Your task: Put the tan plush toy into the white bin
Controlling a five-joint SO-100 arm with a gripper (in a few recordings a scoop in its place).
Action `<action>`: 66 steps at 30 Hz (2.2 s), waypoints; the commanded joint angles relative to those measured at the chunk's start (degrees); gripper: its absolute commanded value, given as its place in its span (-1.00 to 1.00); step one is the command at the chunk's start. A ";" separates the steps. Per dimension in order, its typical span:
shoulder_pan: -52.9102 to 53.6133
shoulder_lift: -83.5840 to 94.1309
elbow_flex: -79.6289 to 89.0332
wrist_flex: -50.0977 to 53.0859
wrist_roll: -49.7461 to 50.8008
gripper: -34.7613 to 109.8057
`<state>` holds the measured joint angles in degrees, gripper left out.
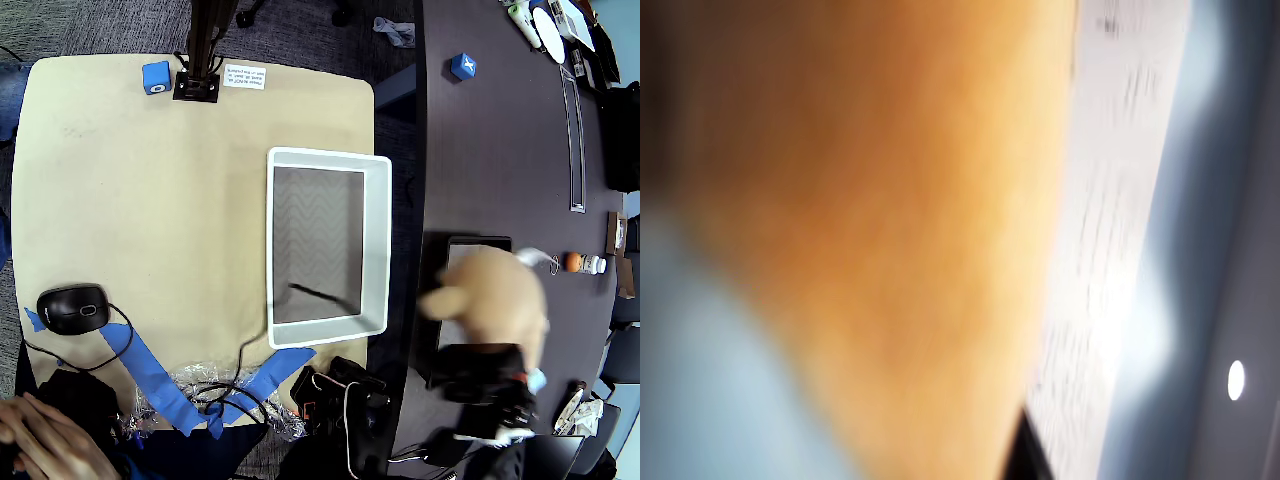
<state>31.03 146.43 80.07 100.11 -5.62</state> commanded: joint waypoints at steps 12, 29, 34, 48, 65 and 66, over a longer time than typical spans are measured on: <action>-22.76 -1.76 5.80 -0.35 -3.34 -0.52; -33.05 -21.53 5.80 -0.35 -4.75 -0.52; -33.31 -26.19 5.80 -0.53 -4.75 -0.52; -32.78 -30.06 14.06 -9.76 -4.75 -0.52; -32.70 -31.90 22.50 -18.90 -4.39 -0.51; -32.70 -32.96 22.59 -18.90 -4.48 -0.51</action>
<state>-1.23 113.29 103.18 82.44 -9.67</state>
